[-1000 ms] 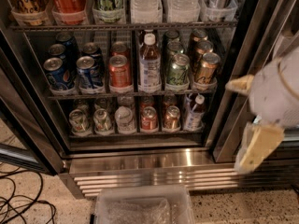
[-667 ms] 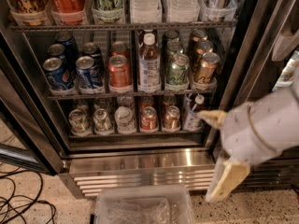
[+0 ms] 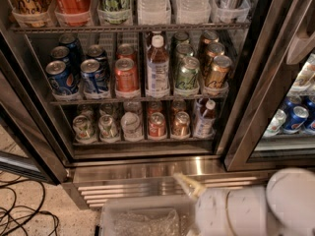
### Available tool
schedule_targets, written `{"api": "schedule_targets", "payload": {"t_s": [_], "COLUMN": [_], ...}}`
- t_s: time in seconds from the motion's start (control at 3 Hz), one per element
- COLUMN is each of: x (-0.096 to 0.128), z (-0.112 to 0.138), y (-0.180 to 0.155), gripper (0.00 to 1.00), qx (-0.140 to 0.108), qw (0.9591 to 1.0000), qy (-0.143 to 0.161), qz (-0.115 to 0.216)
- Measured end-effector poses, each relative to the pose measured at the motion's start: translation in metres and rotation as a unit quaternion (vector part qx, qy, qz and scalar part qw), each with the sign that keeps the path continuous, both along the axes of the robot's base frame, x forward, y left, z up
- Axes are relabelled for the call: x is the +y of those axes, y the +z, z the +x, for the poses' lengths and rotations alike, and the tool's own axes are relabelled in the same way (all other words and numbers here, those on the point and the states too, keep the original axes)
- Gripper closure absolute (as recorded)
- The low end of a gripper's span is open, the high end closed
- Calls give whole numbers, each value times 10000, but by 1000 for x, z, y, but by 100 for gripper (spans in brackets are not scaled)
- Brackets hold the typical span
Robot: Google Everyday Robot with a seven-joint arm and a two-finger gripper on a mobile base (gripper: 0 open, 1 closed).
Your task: Pick 7up can from bottom shelf of fridge
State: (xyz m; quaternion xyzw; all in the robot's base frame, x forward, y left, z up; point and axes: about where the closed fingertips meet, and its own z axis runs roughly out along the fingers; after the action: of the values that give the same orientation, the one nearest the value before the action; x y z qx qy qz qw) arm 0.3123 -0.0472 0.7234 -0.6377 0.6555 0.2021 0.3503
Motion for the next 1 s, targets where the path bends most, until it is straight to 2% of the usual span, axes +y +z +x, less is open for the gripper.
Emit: {"api": "schedule_targets", "payload": {"t_s": [0.33,0.67,1.0], "x": [40,70,95], "z": [-37,-56,-50], "y": [-57,-87,-89], "gripper": [0,0,0], "qx": [344,603,545], "qw": [9973,9916,9854], "qy": [-109,-390,-632], "qz": [634,1071,1486]}}
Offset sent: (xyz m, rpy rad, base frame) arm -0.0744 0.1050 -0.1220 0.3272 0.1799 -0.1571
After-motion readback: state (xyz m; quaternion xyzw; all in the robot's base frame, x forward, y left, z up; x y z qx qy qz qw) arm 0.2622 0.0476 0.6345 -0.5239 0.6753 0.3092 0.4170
